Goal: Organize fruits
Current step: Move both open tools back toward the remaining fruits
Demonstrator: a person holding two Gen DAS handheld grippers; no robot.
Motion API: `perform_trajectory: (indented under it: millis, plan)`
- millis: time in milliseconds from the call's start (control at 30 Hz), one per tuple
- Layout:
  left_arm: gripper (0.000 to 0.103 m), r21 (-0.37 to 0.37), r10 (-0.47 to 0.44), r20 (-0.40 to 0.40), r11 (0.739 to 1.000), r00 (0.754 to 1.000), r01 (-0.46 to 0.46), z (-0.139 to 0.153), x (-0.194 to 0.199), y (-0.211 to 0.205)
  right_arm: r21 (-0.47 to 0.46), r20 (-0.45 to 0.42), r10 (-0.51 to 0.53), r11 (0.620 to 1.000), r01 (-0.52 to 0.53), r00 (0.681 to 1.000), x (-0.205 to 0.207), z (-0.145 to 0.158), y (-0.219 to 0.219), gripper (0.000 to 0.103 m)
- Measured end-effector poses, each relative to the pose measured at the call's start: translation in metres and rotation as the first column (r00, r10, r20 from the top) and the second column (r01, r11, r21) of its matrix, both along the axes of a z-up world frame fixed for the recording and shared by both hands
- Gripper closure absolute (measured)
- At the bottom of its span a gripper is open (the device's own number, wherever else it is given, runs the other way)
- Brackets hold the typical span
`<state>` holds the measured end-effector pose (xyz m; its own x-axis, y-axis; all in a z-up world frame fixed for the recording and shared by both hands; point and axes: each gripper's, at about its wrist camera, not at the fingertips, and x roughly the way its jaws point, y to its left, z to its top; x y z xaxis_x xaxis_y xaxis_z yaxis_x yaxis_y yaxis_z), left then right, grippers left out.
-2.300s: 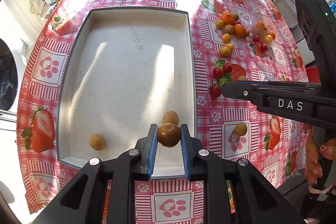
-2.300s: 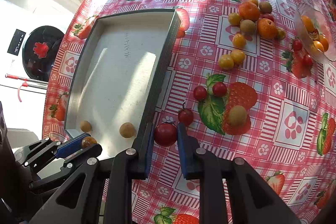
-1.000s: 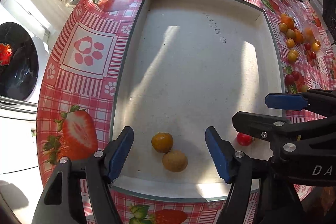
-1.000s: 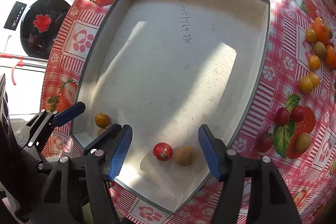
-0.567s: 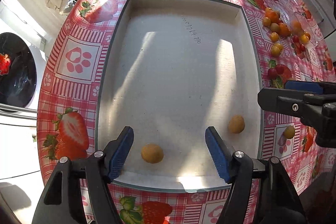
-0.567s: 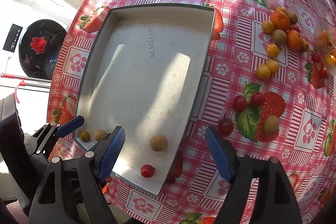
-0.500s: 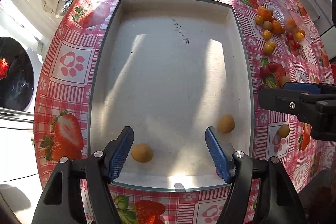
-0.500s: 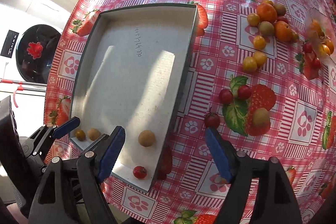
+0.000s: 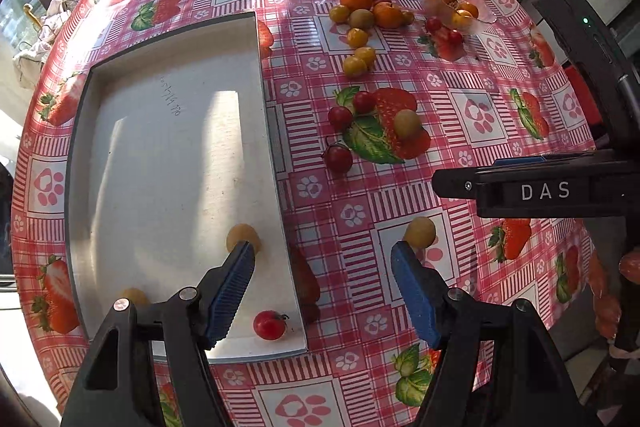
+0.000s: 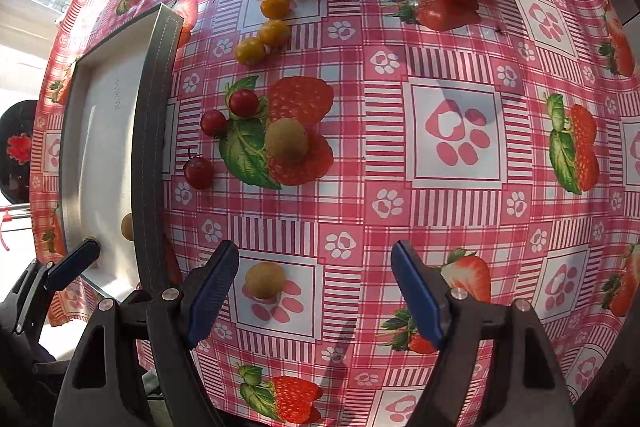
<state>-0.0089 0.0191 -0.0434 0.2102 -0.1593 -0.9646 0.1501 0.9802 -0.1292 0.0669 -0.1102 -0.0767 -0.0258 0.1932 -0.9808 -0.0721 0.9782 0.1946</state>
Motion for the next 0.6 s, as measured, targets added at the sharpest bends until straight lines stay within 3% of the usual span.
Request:
perform_trajectory:
  millis: [500, 600]
  plan:
    - [0.031, -0.006, 0.059, -0.067, 0.998, 0.996, -0.059, -0.039, 0.0, -0.052, 0.027, 0.023, 0.157, 0.987, -0.158, 0.987, 0.04, -0.018, 0.023, 0.022]
    - [0.031, 0.008, 0.082, -0.067, 0.997, 0.994, -0.081, -0.046, 0.0, -0.056, 0.031, 0.031, 0.195, 0.98, -0.196, 0.98, 0.047, -0.022, 0.034, 0.033]
